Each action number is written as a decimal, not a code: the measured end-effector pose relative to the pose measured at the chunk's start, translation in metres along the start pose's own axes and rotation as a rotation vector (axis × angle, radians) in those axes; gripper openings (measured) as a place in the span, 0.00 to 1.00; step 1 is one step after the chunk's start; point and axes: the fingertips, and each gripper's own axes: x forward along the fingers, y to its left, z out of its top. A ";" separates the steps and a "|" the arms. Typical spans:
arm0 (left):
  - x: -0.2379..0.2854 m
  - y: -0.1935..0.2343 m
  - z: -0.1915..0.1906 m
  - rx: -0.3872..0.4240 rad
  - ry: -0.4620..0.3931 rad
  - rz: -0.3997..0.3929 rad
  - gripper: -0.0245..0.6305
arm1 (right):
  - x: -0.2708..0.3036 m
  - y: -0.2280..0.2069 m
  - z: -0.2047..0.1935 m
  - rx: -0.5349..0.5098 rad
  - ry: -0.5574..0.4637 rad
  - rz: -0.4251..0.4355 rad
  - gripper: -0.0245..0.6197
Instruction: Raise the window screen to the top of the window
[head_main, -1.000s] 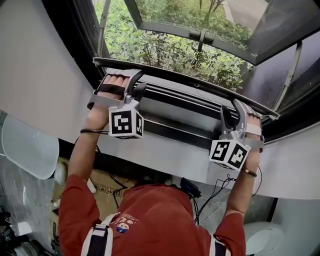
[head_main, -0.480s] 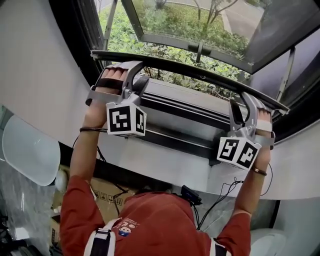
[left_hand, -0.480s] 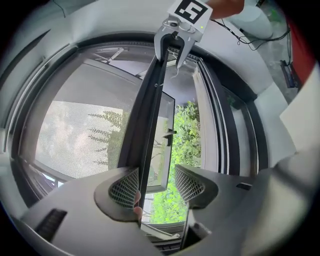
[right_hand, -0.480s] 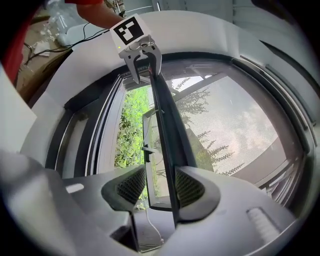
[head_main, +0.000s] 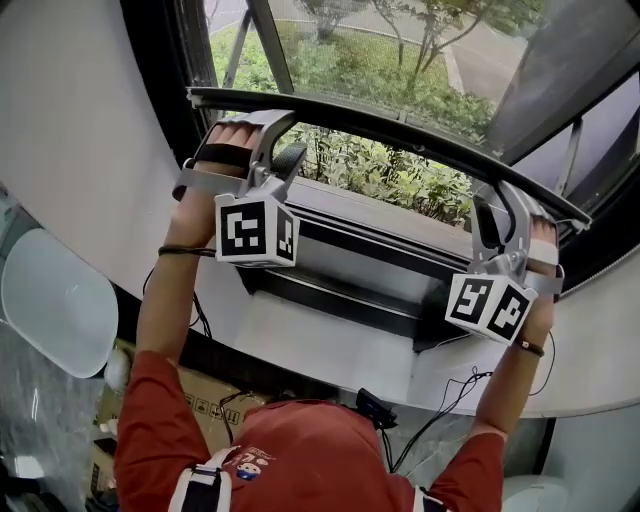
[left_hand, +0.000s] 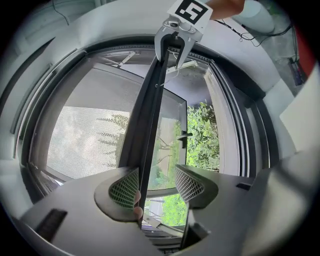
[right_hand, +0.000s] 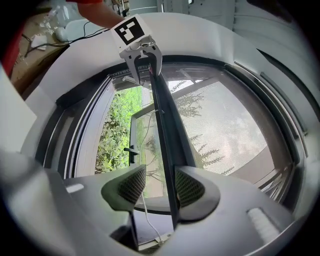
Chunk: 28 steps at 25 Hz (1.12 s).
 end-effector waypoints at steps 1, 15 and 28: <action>0.000 0.000 0.000 0.001 -0.003 0.009 0.38 | 0.000 0.000 0.000 -0.003 0.000 -0.009 0.33; 0.001 0.089 0.014 0.050 -0.022 0.129 0.38 | 0.002 -0.088 0.015 -0.047 -0.033 -0.136 0.33; 0.006 0.152 0.022 0.049 -0.041 0.219 0.38 | 0.009 -0.151 0.024 -0.100 -0.058 -0.236 0.33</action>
